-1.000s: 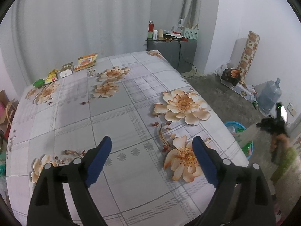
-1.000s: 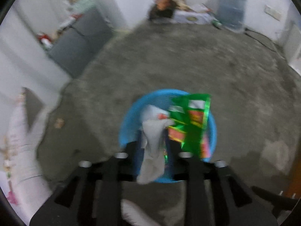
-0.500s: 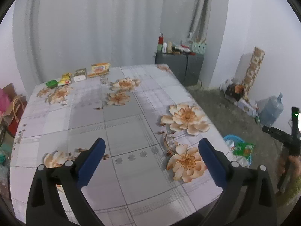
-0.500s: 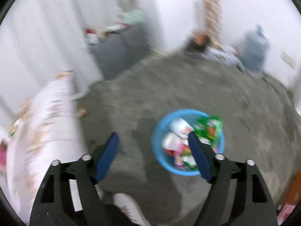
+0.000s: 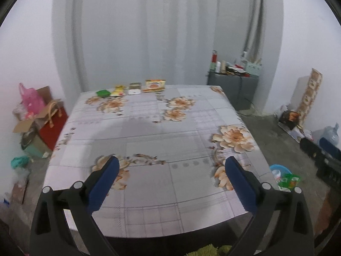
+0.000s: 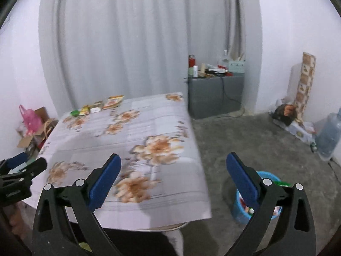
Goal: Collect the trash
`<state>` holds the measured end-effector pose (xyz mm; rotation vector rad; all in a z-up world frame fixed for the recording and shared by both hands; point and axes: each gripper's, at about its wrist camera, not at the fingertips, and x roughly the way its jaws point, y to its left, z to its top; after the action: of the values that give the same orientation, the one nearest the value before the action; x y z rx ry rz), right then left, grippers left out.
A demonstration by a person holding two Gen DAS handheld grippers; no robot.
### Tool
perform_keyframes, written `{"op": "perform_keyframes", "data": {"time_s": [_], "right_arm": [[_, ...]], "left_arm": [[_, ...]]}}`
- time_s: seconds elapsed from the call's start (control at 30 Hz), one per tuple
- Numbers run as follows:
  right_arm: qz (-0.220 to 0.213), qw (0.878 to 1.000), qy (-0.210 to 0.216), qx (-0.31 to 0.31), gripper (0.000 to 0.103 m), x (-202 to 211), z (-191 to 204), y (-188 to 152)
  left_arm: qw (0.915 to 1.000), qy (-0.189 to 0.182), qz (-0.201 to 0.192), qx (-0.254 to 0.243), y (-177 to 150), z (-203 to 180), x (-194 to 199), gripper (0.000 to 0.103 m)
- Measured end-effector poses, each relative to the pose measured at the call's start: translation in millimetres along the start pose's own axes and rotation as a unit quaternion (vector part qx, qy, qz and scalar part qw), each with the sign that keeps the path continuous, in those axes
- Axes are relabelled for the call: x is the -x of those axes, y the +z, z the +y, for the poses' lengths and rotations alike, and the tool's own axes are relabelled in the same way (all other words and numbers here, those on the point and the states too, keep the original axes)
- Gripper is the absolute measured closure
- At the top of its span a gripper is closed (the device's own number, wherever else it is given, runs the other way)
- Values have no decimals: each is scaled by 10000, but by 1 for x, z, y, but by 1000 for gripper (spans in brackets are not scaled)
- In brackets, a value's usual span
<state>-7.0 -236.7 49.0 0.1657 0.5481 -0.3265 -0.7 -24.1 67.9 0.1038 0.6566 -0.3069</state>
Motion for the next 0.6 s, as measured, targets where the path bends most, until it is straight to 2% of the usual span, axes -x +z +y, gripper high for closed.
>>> {"op": "perform_keyframes", "data": {"time_s": [0.2,0.33,0.6], "right_arm": [[364,9992,-60,128,8,-1,32,-18],[707,9967,-359,191,8,-12,35,-31],[1331,9853,-1069,23,8,-16,16,-59]], "left_arm": [[9992,332,111,188,-14,7,9,6],[9980,192,596,10,-25,-3,-6,6],[9934,7,1112,-265,-41,-24,-24,6]]}}
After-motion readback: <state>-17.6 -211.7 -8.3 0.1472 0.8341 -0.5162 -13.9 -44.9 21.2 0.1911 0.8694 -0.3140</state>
